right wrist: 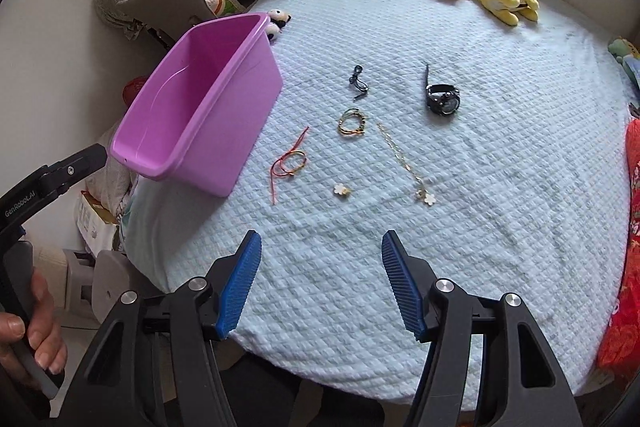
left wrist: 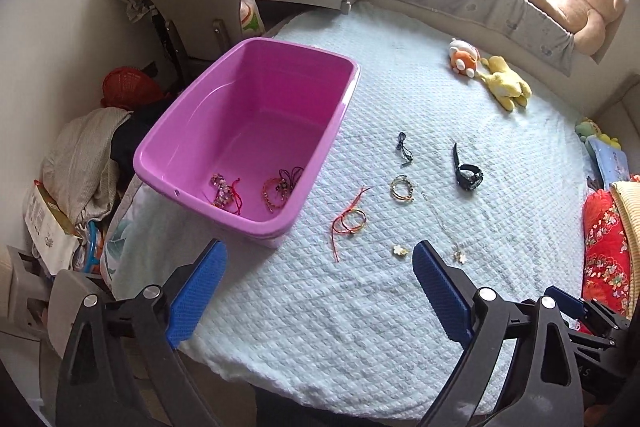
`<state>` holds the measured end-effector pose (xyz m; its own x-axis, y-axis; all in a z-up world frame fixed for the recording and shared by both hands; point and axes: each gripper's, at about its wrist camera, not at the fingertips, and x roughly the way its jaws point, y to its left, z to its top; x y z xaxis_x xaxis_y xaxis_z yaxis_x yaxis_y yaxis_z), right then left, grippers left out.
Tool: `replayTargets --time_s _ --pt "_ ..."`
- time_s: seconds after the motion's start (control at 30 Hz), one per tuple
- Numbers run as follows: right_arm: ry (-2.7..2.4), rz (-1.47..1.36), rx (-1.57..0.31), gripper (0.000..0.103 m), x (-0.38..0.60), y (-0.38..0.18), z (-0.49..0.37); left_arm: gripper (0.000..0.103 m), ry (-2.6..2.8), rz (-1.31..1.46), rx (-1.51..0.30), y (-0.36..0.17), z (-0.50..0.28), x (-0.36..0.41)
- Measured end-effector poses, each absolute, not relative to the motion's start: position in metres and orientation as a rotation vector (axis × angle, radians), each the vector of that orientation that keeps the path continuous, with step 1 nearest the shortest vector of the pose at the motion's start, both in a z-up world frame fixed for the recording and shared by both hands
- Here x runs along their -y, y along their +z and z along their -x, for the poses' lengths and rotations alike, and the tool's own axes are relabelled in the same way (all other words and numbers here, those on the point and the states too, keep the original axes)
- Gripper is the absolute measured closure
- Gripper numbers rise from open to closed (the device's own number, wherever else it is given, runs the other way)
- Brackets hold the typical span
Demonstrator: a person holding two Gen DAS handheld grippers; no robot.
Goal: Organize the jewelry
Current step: 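Withdraw both tools from the tub toward the remaining jewelry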
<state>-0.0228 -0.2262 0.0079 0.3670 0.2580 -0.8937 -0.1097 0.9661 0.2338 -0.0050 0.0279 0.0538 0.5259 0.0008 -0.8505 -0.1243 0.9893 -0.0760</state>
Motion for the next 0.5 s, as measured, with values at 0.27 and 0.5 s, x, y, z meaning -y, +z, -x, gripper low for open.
replayTargets --time_s 0.27,0.5 --pt "0.174 -0.200 -1.175 0.043 0.270 -0.008 0.031 0.009 0.070 0.105 -1.076 0.033 0.018 0.008" --pt "0.099 -0.194 -1.191 0.043 0.280 -0.029 0.010 0.008 0.026 0.056 -1.106 0.003 -0.003 0.029"
